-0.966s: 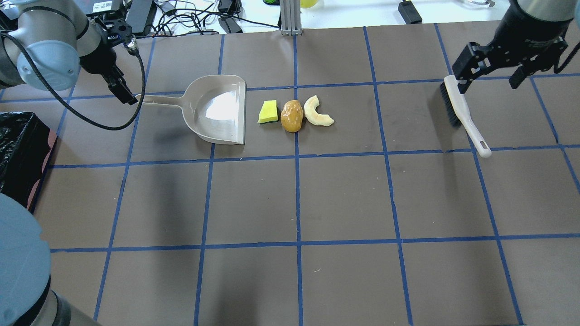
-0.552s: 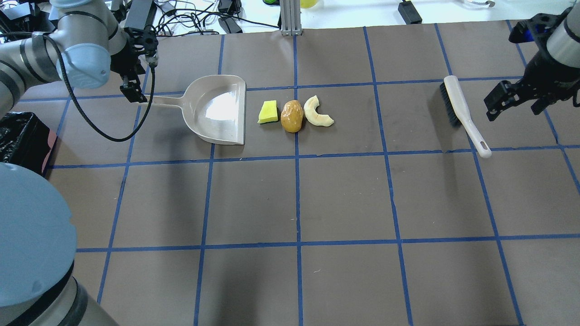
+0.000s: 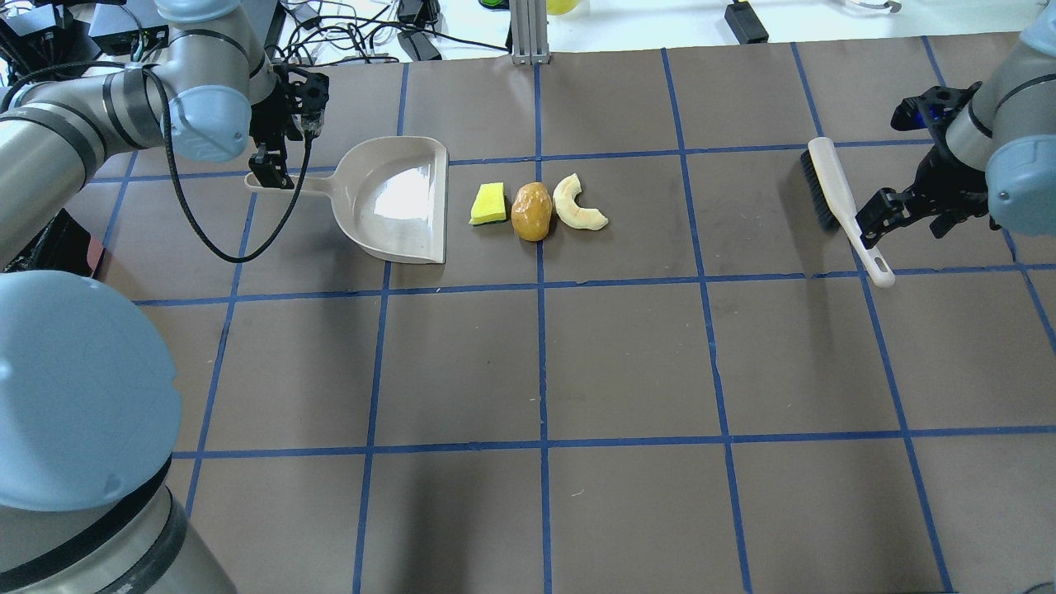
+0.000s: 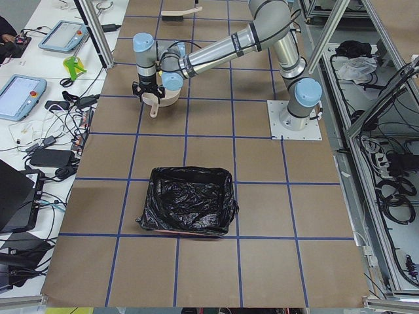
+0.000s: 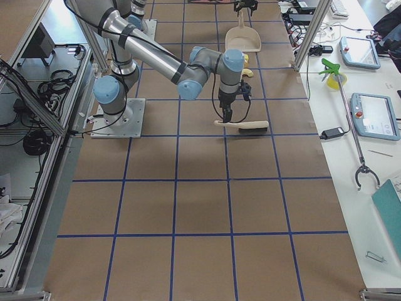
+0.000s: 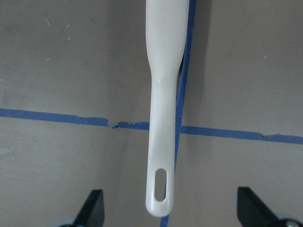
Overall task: Sweep and dump trash into bin
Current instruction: 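Close the left gripper on the dustpan handle while the right grasps the brush, then lift the brush with the right gripper and move it behind the items, then sweep the sponge, potato and fruit piece into the dustpan with the brush, then carry the loaded dustpan toward the black bin while the right withdraws the brush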
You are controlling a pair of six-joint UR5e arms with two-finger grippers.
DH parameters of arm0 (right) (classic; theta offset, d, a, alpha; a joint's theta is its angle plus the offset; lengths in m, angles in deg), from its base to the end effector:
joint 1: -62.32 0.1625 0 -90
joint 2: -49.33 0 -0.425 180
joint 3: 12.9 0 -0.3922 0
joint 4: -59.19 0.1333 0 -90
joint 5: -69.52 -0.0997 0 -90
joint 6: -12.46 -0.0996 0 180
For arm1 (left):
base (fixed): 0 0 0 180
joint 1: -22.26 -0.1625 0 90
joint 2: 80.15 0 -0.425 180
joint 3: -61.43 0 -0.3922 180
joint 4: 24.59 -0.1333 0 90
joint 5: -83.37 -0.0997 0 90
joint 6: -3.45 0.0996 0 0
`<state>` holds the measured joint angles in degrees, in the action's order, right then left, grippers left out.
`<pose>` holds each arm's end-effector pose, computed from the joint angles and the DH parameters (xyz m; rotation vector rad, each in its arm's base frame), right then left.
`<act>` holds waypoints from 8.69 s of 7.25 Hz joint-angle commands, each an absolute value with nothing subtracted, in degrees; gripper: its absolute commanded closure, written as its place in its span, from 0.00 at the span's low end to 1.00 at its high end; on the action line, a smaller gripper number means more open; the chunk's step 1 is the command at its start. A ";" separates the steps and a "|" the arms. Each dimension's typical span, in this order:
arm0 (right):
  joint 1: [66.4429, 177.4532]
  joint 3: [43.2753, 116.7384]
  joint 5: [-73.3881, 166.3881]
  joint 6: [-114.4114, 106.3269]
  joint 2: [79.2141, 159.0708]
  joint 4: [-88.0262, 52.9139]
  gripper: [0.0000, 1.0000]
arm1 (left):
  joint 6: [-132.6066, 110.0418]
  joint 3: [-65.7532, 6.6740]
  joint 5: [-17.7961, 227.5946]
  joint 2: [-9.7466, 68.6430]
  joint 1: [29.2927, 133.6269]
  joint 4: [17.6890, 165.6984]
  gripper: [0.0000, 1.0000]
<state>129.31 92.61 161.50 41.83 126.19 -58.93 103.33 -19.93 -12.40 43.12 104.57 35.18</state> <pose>-0.0914 -0.5474 0.2879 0.1730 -3.1096 -0.0367 -0.0287 -0.7088 0.2655 2.1586 2.0879 0.0353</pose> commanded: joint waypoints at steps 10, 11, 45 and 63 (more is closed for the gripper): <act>129.38 92.31 161.02 39.18 119.03 -62.89 0.49 | 99.34 -18.99 -10.24 45.27 101.98 40.28 0.97; 129.38 92.22 160.93 39.18 119.12 -62.98 0.71 | 99.51 -18.64 -10.32 45.27 102.07 40.28 0.97; 182.37 65.16 138.01 -39.12 101.37 -63.94 1.00 | 99.78 -18.81 -10.33 45.36 102.42 40.19 0.97; 135.74 88.32 157.94 23.76 126.24 -50.01 1.00 | 113.88 5.39 1.39 43.87 73.89 71.26 1.00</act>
